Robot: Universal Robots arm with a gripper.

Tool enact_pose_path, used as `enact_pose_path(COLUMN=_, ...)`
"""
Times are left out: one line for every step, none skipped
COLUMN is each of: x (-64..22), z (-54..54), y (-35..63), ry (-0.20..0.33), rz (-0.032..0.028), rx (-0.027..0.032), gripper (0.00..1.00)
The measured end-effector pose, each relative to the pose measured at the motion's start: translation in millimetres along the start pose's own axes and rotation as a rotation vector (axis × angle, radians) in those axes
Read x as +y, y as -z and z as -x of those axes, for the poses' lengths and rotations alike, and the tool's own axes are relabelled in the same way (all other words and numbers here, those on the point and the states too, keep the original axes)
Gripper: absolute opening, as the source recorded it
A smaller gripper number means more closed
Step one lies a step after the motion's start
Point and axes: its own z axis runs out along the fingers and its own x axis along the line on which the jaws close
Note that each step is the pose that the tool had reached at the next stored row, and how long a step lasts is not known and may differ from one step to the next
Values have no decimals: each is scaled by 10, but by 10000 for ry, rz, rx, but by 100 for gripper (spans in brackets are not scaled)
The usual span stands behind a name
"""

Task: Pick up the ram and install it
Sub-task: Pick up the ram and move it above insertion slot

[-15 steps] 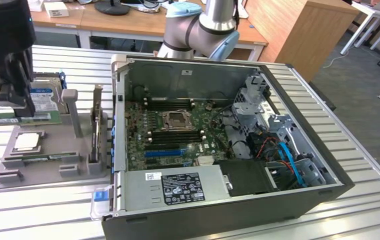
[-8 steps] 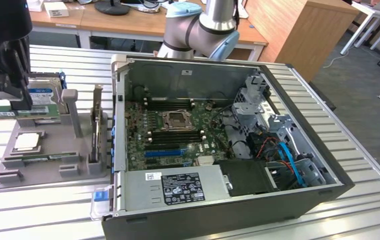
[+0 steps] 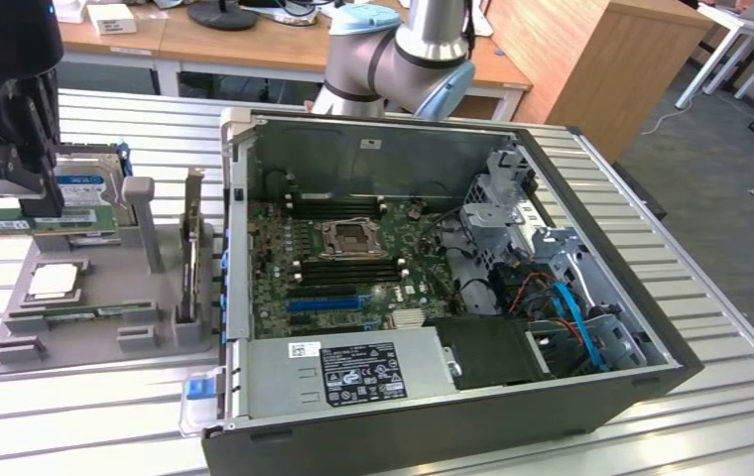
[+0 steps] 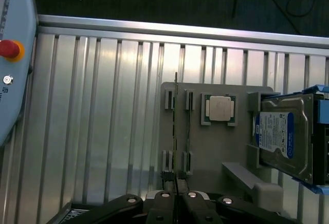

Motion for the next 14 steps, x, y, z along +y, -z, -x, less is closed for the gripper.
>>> enact_pose_path(x=-6, z=-1, y=1, ry=1, rz=1, rx=1, gripper=12)
enact_pose_path(x=-13, z=-1, y=2, ry=2, rz=1, rx=1, gripper=12)
enact_pose_path(x=-21, z=-1, y=1, ry=0, rz=-1, rx=0, gripper=12)
enact_pose_path(x=-34, z=-2, y=2, ry=-1, rz=0, rx=0, gripper=12)
enact_pose_path(x=-50, z=-3, y=3, ry=0, rz=0, rx=0, gripper=12)
enact_pose_path(x=-69, z=-4, y=3, ry=0, rz=-3, rx=-1, gripper=12)
enact_pose_path(x=-87, z=-4, y=5, ry=0, rz=-2, rx=-1, gripper=12)
enact_pose_path(x=-106, z=-6, y=7, ry=0, rz=-1, rx=-1, gripper=12)
enact_pose_path(x=-123, z=-6, y=10, ry=-1, rz=-1, rx=0, gripper=12)
enact_pose_path(x=-142, z=-7, y=12, ry=-2, rz=-1, rx=0, gripper=12)
enact_pose_path(x=-160, z=-9, y=14, ry=-1, rz=-1, rx=-1, gripper=12)
enact_pose_path(x=-177, z=-9, y=16, ry=-1, rz=-1, rx=0, gripper=12)
enact_pose_path(x=-193, z=-10, y=18, ry=0, rz=-1, rx=0, gripper=12)
enact_pose_path(x=-210, z=-11, y=20, ry=-1, rz=-2, rx=-1, gripper=12)
